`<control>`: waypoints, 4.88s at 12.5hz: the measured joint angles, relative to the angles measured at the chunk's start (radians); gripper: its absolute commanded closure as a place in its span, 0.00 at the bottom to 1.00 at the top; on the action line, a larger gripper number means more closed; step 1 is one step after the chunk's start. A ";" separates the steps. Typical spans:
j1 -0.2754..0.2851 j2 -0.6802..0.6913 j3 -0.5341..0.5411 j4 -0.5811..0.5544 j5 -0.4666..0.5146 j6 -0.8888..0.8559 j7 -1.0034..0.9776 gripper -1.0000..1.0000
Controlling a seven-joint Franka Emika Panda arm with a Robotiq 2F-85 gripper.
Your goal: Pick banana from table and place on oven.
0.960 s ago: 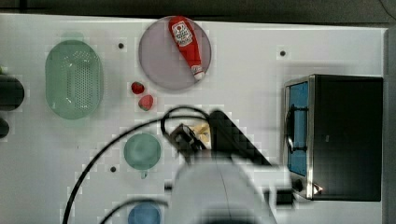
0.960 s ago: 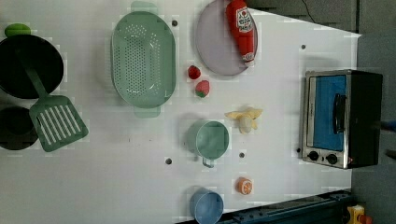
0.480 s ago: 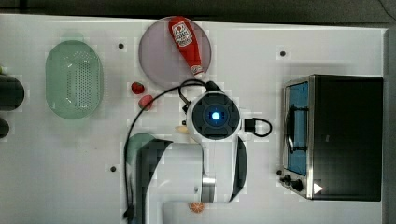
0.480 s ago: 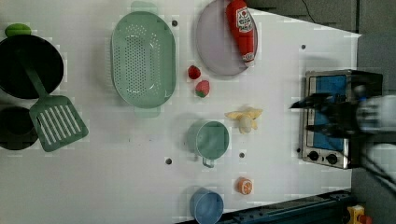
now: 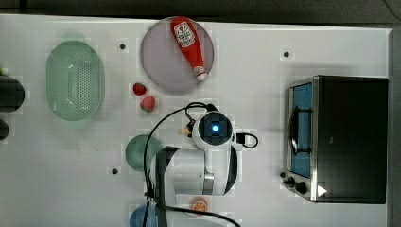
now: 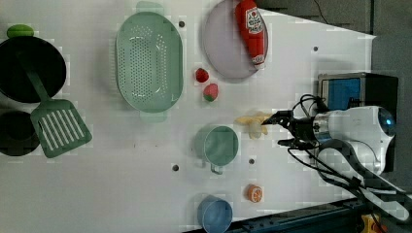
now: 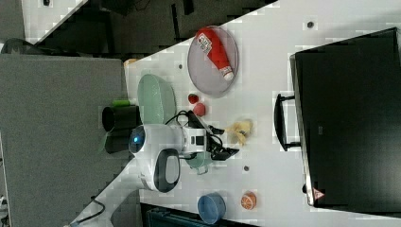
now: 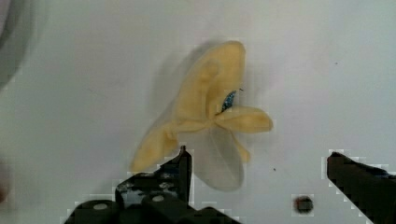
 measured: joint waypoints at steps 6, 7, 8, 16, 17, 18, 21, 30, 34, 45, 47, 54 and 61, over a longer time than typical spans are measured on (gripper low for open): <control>0.001 0.089 0.001 0.008 -0.007 0.128 0.000 0.00; 0.005 0.115 0.010 0.016 0.004 0.159 0.000 0.04; 0.009 0.144 0.016 0.025 0.011 0.185 0.000 0.15; 0.041 0.169 0.020 0.023 -0.009 0.245 -0.005 0.76; 0.030 0.162 0.029 0.031 -0.008 0.223 -0.005 0.76; 0.029 0.147 0.030 0.031 -0.006 0.200 -0.005 0.76; 0.024 -0.002 0.028 0.016 -0.010 0.038 -0.007 0.76; 0.020 -0.482 -0.047 0.483 -0.010 -0.673 -0.011 0.76; 0.017 -0.417 -0.239 0.572 0.010 -0.712 -0.078 0.76; -0.070 0.087 -0.621 0.613 -0.057 -0.519 -0.591 0.51; -0.056 0.116 -0.629 0.628 -0.074 -0.513 -0.629 0.28; -0.046 0.035 -0.583 0.669 -0.029 -0.573 -0.679 0.00; 0.018 -0.260 -0.321 0.664 -0.041 -0.836 -0.291 0.00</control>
